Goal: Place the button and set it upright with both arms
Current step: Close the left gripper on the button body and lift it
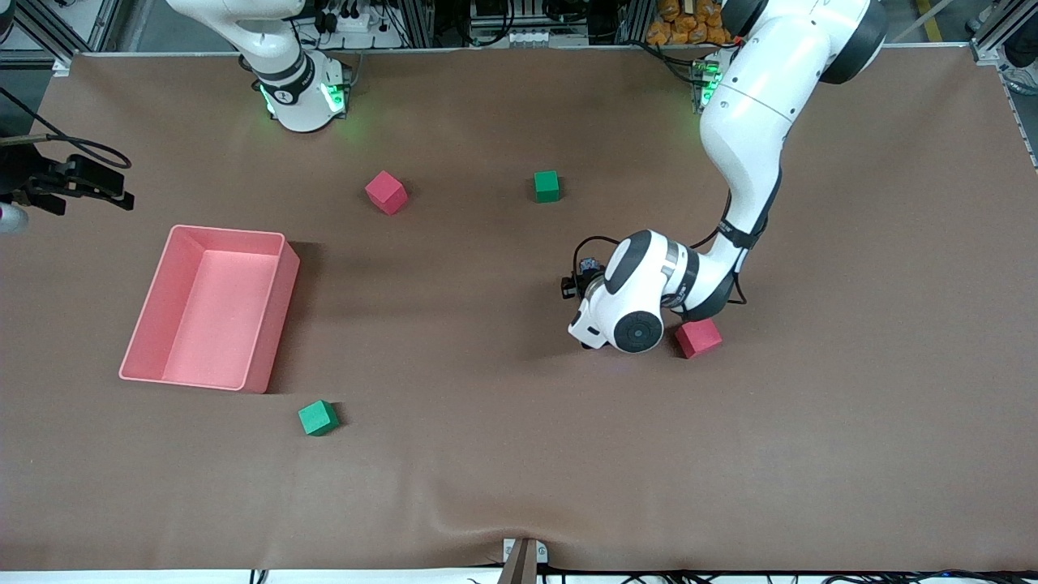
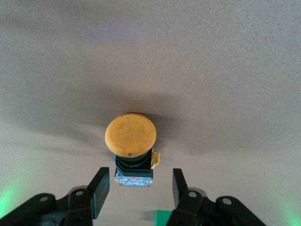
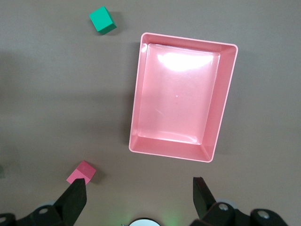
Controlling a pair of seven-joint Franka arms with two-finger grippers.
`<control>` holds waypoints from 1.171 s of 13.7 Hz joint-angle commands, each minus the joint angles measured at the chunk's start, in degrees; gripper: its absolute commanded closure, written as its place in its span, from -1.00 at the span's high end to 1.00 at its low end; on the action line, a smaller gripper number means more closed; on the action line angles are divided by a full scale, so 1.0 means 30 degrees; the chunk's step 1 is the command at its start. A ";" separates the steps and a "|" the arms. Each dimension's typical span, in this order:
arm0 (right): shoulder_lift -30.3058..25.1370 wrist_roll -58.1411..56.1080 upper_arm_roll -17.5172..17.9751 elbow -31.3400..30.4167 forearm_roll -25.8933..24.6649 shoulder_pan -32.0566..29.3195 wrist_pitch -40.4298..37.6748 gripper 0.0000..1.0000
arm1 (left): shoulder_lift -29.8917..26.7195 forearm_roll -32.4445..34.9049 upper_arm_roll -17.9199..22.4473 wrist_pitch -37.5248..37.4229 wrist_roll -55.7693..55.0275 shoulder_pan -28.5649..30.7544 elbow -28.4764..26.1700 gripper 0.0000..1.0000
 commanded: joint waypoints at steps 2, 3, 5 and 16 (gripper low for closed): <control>0.0052 0.0020 0.0293 0.0551 -0.0236 -0.0451 -0.0600 1.00 | 0.0156 -0.0133 0.0069 -0.0235 -0.0307 -0.0073 0.0116 0.22; 0.0052 0.0020 0.0293 0.0580 -0.0236 -0.0451 -0.0718 1.00 | 0.0156 -0.0103 0.0070 -0.0235 -0.0307 -0.0073 0.0057 0.22; 0.0052 -0.0067 0.0293 0.0814 -0.0236 -0.0480 -0.0720 1.00 | 0.0156 -0.0103 0.0070 -0.0235 -0.0336 -0.0044 0.0057 0.22; 0.0168 0.0050 0.0264 0.0757 -0.0207 -0.0568 -0.0808 1.00 | 0.0214 -0.0278 0.0070 -0.0264 -0.0717 -0.0103 -0.0090 0.13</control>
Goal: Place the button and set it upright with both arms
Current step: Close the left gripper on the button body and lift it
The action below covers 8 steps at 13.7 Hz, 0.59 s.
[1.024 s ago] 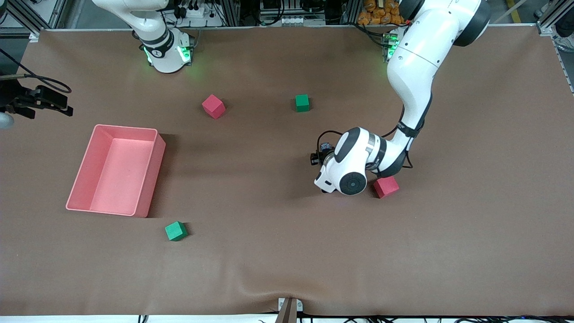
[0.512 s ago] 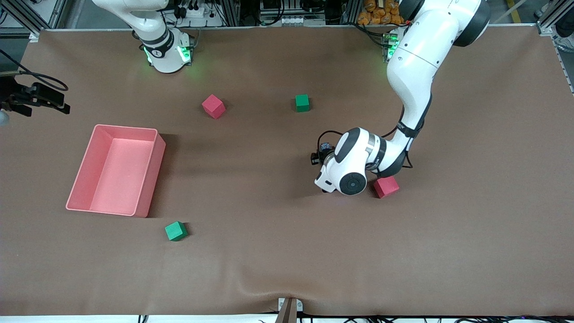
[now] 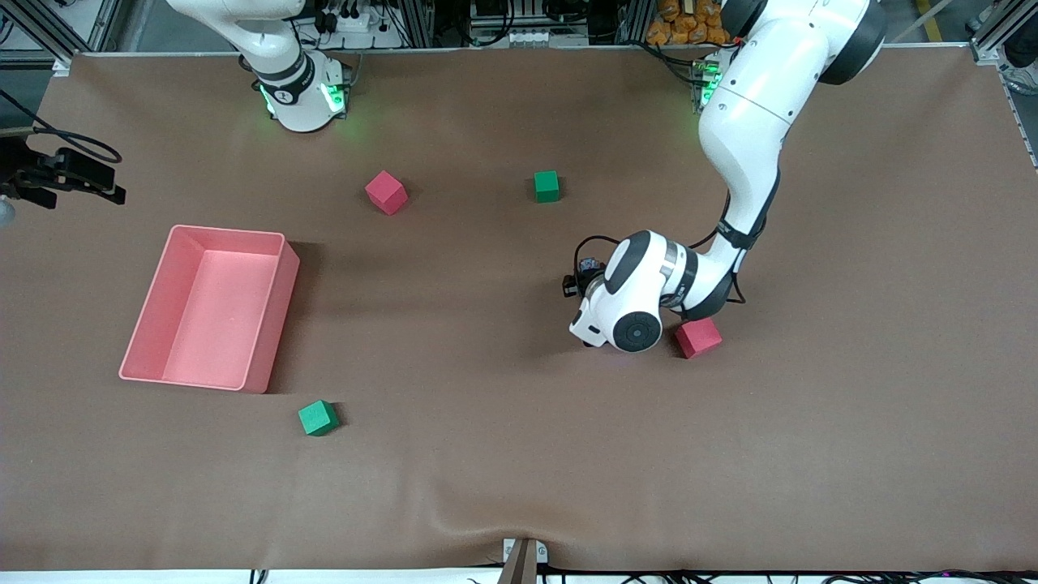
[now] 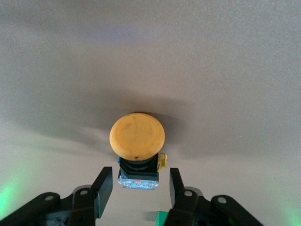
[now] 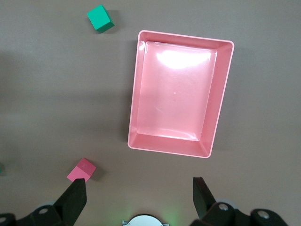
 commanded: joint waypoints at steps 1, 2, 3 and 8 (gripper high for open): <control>0.0221 0.0044 0.0260 0.0331 -0.0171 -0.0460 -0.0315 1.00 | 0.0150 -0.0278 0.0048 -0.0213 -0.0370 -0.0077 0.0194 0.12; 0.0163 0.0015 0.0230 0.0273 -0.0199 -0.0547 -0.0374 1.00 | 0.0208 -0.0278 0.0019 -0.0184 -0.0341 -0.0077 0.0194 0.12; 0.0105 0.0044 0.0230 0.0272 -0.0287 -0.0519 -0.0432 1.00 | 0.0238 -0.0278 0.0048 -0.0184 -0.0340 -0.0077 0.0194 0.12; 0.0163 0.1389 0.0230 0.0565 -0.0463 -0.0782 -0.0316 1.00 | 0.0385 -0.0308 0.0019 -0.0125 -0.0340 -0.0106 0.0223 0.02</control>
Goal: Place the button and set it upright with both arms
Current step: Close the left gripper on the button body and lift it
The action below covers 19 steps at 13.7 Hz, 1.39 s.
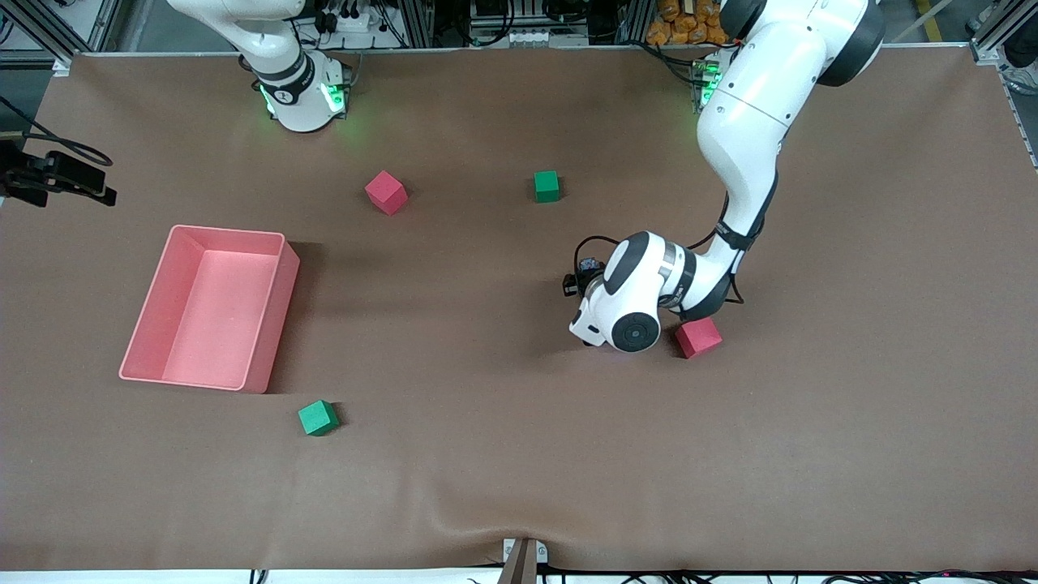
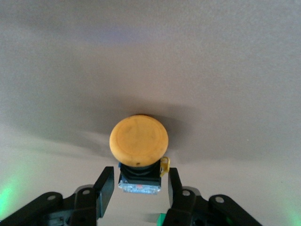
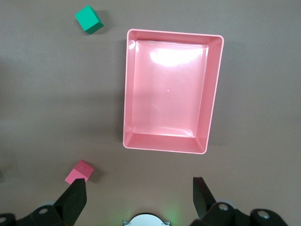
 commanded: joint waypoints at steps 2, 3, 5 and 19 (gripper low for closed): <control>0.0087 0.1064 0.0273 0.0792 -0.0262 -0.0528 -0.0230 1.00 | 0.0127 -0.0306 0.0024 -0.0127 -0.0363 -0.0021 0.0283 -0.44; 0.0116 0.1035 0.0273 0.0794 -0.0407 -0.0558 -0.0376 1.00 | 0.0098 -0.0306 0.0053 -0.0127 -0.0363 -0.0021 0.0312 -0.70; 0.0145 0.0977 0.0302 0.0794 -0.0351 -0.1025 -0.0320 1.00 | -0.0165 -0.0306 0.0053 -0.0156 -0.0422 0.0038 0.0370 -1.00; 0.0029 0.1093 0.0419 0.0853 -0.0174 -0.0910 -0.0319 1.00 | -0.2421 0.1065 0.1605 0.4672 -0.1975 -0.0226 0.3212 -1.00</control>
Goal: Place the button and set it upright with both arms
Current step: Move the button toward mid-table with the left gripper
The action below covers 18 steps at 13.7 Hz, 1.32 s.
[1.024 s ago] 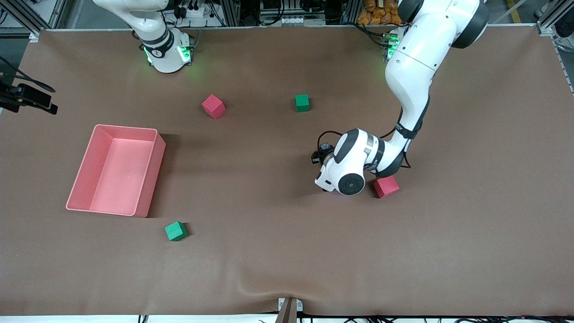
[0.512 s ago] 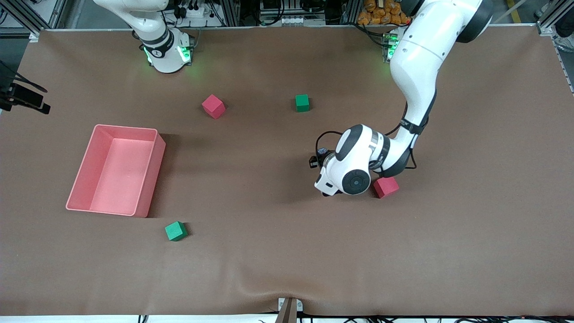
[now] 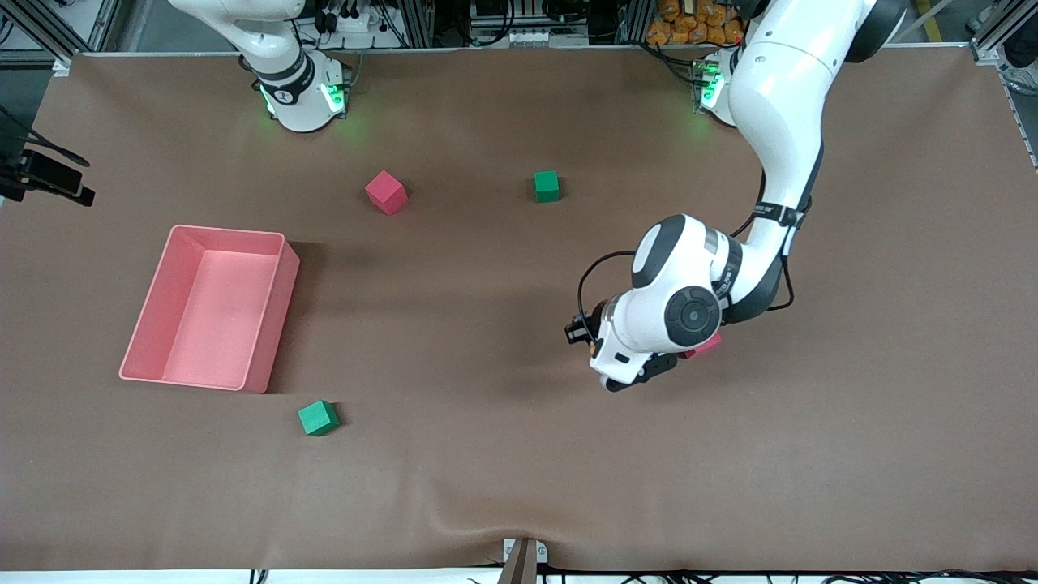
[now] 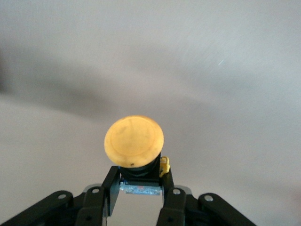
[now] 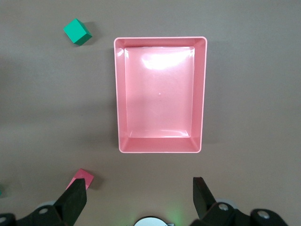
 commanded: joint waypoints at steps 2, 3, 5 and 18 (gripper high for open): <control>0.0028 0.0314 0.0220 0.0390 -0.0016 -0.0165 -0.0286 1.00 | -0.0304 0.1999 0.0464 0.1768 -0.0260 -0.0234 -0.0143 -1.00; 0.0028 0.0314 0.0220 0.0390 0.0013 -0.0164 -0.0170 1.00 | -0.0245 0.2440 0.0465 0.2236 -0.0405 -0.0234 -0.0172 -1.00; 0.0029 0.0314 0.0249 0.0390 -0.0016 0.0185 -0.0139 1.00 | -0.0157 0.2591 0.0494 0.2620 -0.0610 -0.0351 -0.0173 -1.00; -0.0060 0.0314 0.0278 0.0390 -0.0016 0.0246 -0.0257 1.00 | 0.0194 0.4642 0.0671 0.3908 -0.0409 -0.1289 -0.0202 -1.00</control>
